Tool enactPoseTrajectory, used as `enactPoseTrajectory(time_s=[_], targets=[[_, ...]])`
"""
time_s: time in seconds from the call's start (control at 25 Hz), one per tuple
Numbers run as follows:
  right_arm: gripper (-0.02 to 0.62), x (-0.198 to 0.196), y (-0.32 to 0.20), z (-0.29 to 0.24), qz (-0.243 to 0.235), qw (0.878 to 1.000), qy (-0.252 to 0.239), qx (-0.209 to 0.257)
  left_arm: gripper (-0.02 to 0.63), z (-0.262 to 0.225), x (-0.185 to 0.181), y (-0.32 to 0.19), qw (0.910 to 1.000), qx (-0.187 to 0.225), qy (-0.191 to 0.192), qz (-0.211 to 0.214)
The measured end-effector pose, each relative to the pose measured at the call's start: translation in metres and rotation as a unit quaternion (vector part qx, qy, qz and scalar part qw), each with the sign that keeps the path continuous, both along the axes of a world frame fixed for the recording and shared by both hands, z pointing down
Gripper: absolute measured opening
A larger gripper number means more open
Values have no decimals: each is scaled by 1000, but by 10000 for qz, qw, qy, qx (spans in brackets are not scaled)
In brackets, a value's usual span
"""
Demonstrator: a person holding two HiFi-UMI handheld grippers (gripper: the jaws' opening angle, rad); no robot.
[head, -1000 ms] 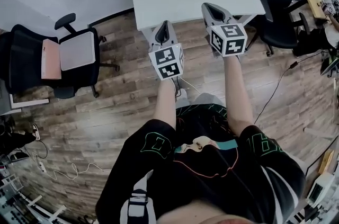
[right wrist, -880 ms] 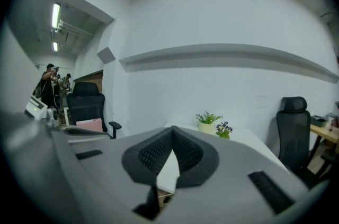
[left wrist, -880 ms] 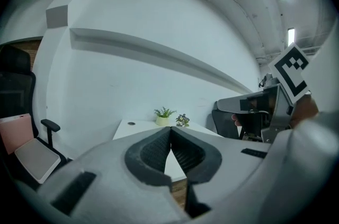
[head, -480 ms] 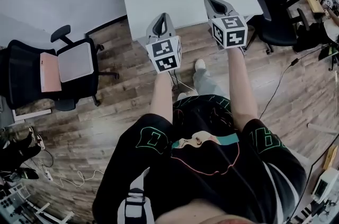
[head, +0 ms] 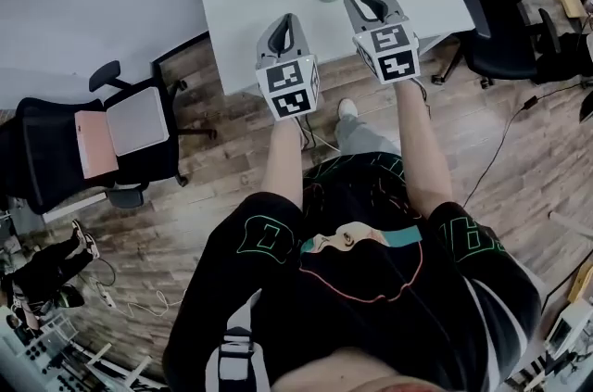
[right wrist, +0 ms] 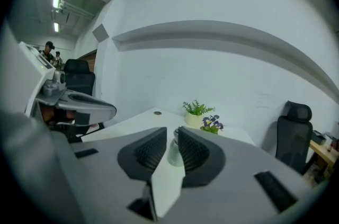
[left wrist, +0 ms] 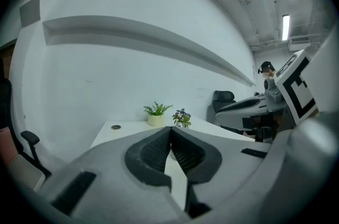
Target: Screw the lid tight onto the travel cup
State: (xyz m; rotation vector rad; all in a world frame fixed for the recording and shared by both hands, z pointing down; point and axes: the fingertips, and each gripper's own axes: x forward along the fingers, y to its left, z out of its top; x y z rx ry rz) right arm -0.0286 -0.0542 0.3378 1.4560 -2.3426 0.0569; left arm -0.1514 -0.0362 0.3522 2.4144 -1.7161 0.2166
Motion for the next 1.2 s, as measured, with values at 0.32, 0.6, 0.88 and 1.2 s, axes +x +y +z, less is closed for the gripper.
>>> enactPoseTrajectory(time_s=[0.32, 0.6, 0.88, 1.2], targets=[[163, -8, -58, 43, -663, 9970, 111, -387, 9, 46, 7, -49, 9981, -523, -55, -309], [228, -10, -99, 65, -1203, 9911, 15, -571, 9, 67, 16, -86, 9964, -687, -107, -485], [272, -24, -117, 81, -1777, 9804, 369, -772, 9, 90, 19, -99, 9935, -947, -327, -539], [271, -33, -123, 82, -1996, 9741, 773, -734, 92, 109, 35, -98, 9919, -1197, -406, -143]])
